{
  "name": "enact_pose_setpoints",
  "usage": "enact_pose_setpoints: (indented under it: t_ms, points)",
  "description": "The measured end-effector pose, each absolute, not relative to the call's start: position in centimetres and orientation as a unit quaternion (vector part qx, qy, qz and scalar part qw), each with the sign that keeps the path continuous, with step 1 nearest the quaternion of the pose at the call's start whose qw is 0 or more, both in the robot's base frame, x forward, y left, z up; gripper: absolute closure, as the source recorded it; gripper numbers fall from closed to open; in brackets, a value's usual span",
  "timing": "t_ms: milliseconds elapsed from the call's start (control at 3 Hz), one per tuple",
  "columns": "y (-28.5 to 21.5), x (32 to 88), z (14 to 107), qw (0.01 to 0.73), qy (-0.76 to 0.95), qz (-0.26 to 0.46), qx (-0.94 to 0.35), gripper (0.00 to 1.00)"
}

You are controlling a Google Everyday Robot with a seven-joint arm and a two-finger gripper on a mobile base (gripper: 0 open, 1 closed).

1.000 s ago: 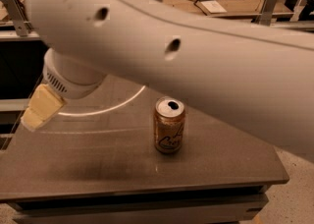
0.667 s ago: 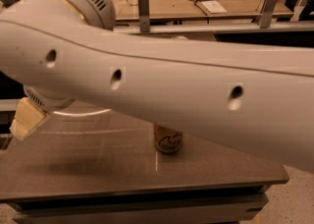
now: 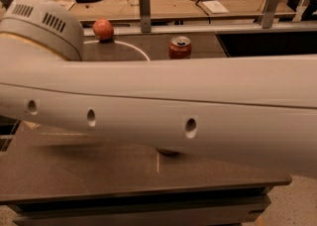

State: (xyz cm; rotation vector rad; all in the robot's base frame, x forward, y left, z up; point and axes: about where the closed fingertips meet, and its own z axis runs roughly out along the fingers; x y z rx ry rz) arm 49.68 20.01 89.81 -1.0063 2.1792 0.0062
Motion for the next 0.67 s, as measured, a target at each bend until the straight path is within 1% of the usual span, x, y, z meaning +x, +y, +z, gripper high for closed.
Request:
enact_pose_setpoints:
  t_ms: [333,667]
  points:
    - [19.28,50.6,90.04,0.384,0.862,-0.008,-0.331,0.0]
    - [18.3,51.28,90.52,0.392,0.883,0.021,-0.257,0.0]
